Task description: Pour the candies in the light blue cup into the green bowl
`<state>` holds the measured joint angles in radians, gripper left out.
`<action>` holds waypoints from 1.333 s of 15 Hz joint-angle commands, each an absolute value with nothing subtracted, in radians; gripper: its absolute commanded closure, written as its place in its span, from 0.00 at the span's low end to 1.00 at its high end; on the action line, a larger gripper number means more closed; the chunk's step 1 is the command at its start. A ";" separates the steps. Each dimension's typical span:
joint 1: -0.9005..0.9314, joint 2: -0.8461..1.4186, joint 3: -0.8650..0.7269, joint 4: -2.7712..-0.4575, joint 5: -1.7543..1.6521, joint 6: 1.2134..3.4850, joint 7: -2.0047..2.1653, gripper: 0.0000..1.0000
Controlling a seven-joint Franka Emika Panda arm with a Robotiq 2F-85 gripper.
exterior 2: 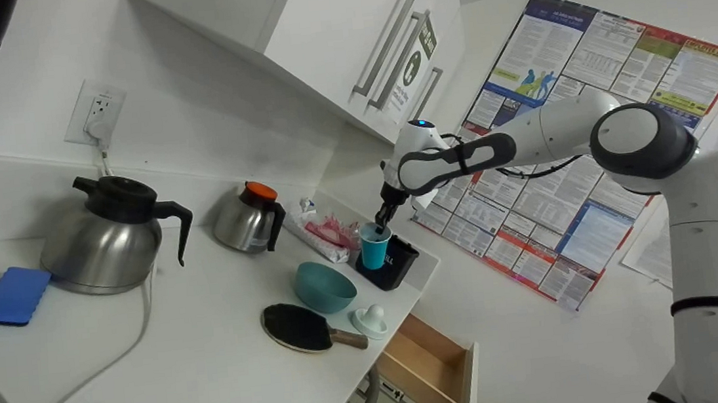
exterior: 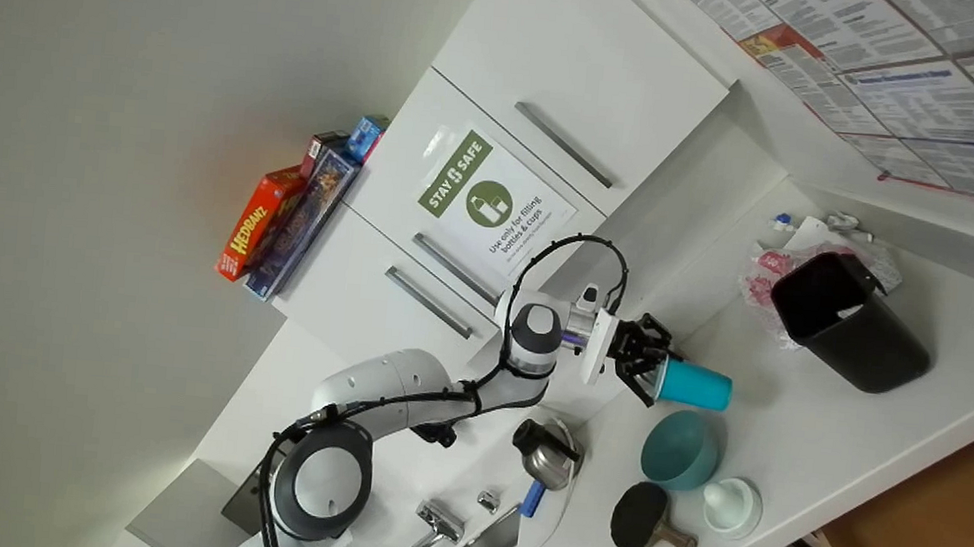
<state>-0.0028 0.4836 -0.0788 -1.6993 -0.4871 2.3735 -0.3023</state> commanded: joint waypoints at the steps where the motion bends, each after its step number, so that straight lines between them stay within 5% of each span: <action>1: 0.026 0.432 -0.108 -1.811 -0.614 2.478 -0.267 0.99; 12: 0.020 0.488 -0.095 -1.769 -0.638 2.487 -0.278 0.99; 20: 0.115 0.483 -0.118 -1.765 -0.966 2.515 -0.108 0.99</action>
